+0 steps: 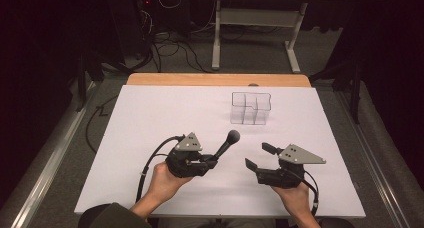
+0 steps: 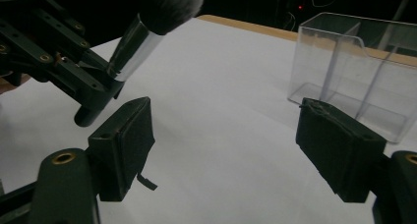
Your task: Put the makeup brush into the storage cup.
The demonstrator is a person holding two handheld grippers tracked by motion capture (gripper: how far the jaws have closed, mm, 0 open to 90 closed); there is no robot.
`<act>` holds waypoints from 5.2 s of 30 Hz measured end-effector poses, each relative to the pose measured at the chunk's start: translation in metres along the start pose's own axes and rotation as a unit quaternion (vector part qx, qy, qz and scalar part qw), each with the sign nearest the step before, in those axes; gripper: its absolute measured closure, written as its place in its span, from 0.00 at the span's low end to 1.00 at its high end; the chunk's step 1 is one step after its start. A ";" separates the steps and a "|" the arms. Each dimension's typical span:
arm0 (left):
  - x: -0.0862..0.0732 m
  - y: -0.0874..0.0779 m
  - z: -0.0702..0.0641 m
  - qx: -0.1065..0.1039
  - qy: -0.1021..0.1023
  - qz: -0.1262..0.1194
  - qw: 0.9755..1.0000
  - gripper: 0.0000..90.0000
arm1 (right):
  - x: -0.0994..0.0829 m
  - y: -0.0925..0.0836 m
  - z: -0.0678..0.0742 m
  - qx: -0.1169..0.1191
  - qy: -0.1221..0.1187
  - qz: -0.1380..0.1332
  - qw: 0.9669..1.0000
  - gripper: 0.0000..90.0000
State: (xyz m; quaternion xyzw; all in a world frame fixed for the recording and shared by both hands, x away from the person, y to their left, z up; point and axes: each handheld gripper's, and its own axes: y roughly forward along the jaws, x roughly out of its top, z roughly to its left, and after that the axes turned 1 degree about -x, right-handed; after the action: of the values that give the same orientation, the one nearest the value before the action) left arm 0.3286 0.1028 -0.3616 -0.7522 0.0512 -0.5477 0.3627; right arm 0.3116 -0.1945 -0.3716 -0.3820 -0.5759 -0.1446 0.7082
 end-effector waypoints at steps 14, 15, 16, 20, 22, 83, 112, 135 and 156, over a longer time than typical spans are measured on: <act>0.000 0.004 -0.003 0.000 0.004 -0.004 1.000 0.82 | 0.005 0.023 0.017 0.053 0.012 0.013 0.998 0.32; -0.001 0.005 -0.004 -0.001 0.004 -0.002 1.000 0.82 | 0.005 0.024 0.017 0.056 0.009 0.012 0.998 0.33; -0.001 0.005 -0.004 -0.001 0.005 -0.002 1.000 0.82 | 0.005 0.026 0.017 0.062 0.010 0.015 0.998 0.34; -0.001 0.006 -0.004 -0.002 0.005 -0.001 1.000 0.82 | 0.005 0.030 0.018 0.075 0.016 0.016 0.997 0.34; -0.001 0.007 -0.004 -0.002 0.005 0.000 1.000 0.82 | 0.005 0.031 0.018 0.081 0.018 0.016 0.996 0.37; -0.002 0.021 -0.014 0.009 0.031 0.016 0.999 0.82 | 0.007 0.043 0.017 0.138 0.087 0.009 0.987 0.67; -0.003 0.023 -0.017 0.008 0.043 0.011 0.999 0.82 | 0.007 0.043 0.012 0.172 0.118 0.003 0.978 0.80; -0.003 0.015 -0.024 0.017 0.058 -0.016 0.998 0.42 | 0.009 0.039 0.008 0.173 0.117 0.001 0.978 0.81; -0.004 -0.019 -0.013 0.028 0.022 -0.073 0.997 0.36 | 0.010 0.033 0.007 0.164 0.105 0.003 0.981 0.81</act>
State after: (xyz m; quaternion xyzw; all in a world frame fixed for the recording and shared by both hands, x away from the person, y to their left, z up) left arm 0.3094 0.1120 -0.3511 -0.7312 -0.0110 -0.5902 0.3420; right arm 0.3310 -0.1653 -0.3744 -0.2447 -0.5133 -0.0851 0.8182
